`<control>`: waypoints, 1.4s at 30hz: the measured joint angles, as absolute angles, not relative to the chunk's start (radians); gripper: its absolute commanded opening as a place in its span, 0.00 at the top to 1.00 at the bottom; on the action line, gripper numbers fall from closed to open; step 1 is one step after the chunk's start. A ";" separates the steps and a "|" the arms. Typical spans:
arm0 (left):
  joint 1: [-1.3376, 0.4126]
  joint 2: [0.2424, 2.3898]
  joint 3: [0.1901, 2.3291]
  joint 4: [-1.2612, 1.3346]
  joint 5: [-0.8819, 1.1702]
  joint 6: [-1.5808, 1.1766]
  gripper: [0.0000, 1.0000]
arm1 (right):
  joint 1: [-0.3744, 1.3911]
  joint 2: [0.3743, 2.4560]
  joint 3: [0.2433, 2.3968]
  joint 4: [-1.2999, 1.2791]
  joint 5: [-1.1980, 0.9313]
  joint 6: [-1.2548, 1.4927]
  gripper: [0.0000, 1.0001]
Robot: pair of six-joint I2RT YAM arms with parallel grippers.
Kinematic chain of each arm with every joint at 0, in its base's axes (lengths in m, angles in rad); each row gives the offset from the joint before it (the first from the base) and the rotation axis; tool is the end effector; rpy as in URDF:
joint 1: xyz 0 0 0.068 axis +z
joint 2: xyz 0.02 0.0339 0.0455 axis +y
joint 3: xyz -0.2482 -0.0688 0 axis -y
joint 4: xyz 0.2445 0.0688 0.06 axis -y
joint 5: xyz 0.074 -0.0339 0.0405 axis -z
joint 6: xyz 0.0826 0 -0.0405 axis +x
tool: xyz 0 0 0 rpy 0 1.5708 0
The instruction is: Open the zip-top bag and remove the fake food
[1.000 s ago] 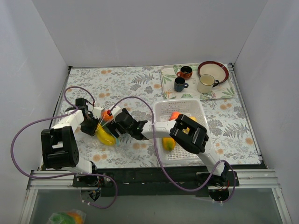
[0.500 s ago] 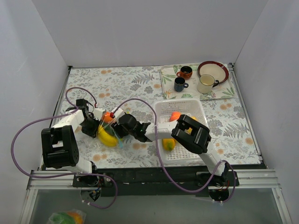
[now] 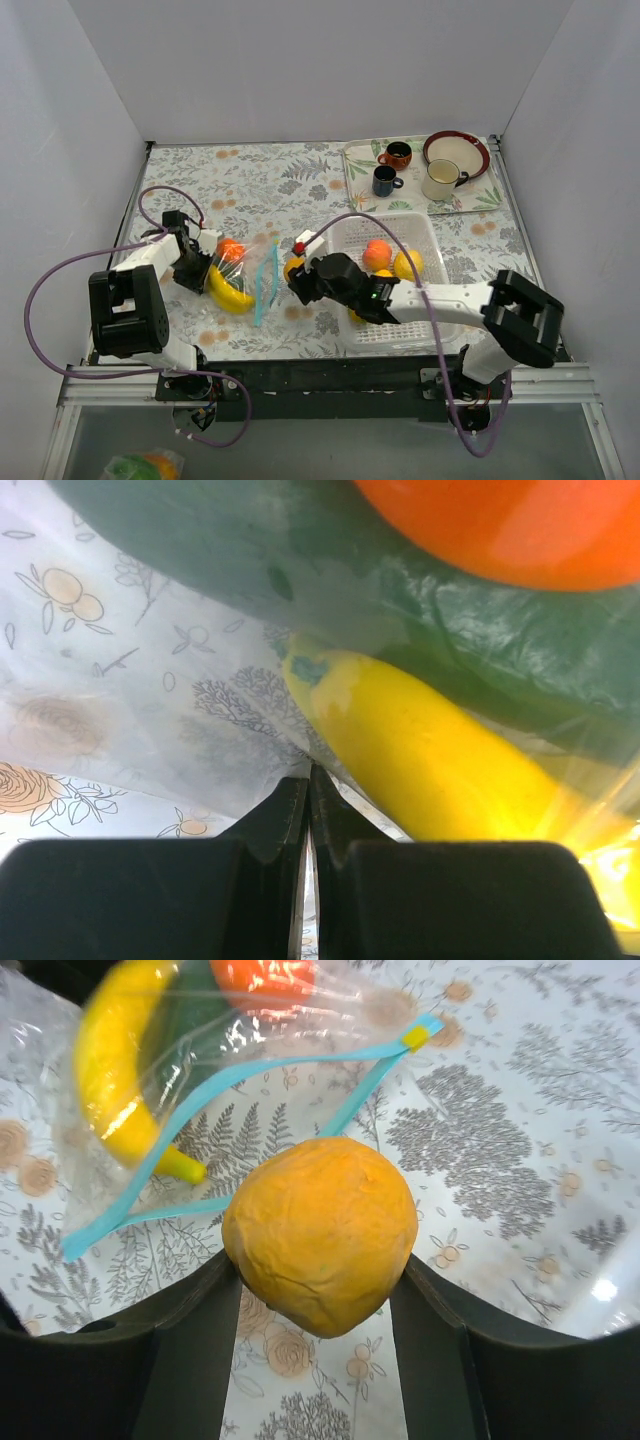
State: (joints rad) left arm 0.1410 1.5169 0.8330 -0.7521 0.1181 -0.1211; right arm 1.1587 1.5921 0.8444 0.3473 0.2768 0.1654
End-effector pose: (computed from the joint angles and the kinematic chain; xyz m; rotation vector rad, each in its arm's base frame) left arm 0.2539 0.0262 0.0988 -0.3802 2.9766 -0.1754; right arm 0.1756 0.3453 0.1796 -0.7886 1.8415 0.5934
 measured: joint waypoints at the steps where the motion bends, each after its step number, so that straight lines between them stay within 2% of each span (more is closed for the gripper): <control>1: 0.142 1.518 0.834 -0.750 0.117 -0.123 1.00 | 1.159 1.536 0.820 0.342 0.290 0.168 0.75; 2: 0.142 1.520 0.834 -0.750 0.116 -0.125 1.00 | 1.159 1.481 0.800 0.338 0.309 0.170 0.93; 3: 0.142 1.521 0.836 -0.749 0.115 -0.127 1.00 | 1.159 1.439 0.787 0.329 0.325 0.169 0.99; 7: 0.142 1.523 0.838 -0.748 0.112 -0.128 1.00 | 1.153 1.264 0.755 0.266 0.453 0.185 0.99; 8: 0.142 1.524 0.839 -0.748 0.113 -0.129 1.00 | 1.143 1.234 0.748 0.246 0.481 0.194 0.83; 10: 0.142 1.526 0.842 -0.749 0.113 -0.131 1.00 | 1.117 1.206 0.729 0.213 0.521 0.217 0.44; 11: 0.142 1.529 0.844 -0.750 0.113 -0.131 1.00 | 1.100 1.203 0.718 0.190 0.531 0.231 0.18; 13: 0.142 1.534 0.849 -0.752 0.115 -0.134 1.00 | 1.070 1.212 0.694 0.136 0.546 0.253 0.02; 19: 0.142 1.535 0.851 -0.751 0.115 -0.135 1.00 | 1.061 1.235 0.685 0.067 0.556 0.288 0.01; 25: 0.142 1.536 0.852 -0.751 0.116 -0.135 1.00 | 1.095 1.254 0.726 0.057 0.522 0.192 0.03; 28: 0.142 1.545 0.860 -0.756 0.116 -0.137 1.00 | 1.169 1.288 0.753 0.097 0.451 0.113 0.12; 31: 0.142 1.563 0.878 -0.759 0.117 -0.139 1.00 | 1.226 1.393 0.831 0.133 0.359 0.044 0.31; 32: 0.142 1.572 0.888 -0.760 0.118 -0.139 1.00 | 1.235 1.429 0.855 0.141 0.335 0.027 0.43; 33: 0.142 1.583 0.899 -0.761 0.120 -0.139 1.00 | 1.241 1.474 0.888 0.142 0.311 0.012 0.46; 35: 0.142 1.601 0.918 -0.762 0.121 -0.140 1.00 | 1.245 1.563 0.944 0.161 0.271 -0.020 0.50; 42: 0.142 1.613 0.932 -0.762 0.121 -0.130 1.00 | 1.243 1.787 1.062 0.189 0.221 -0.100 0.49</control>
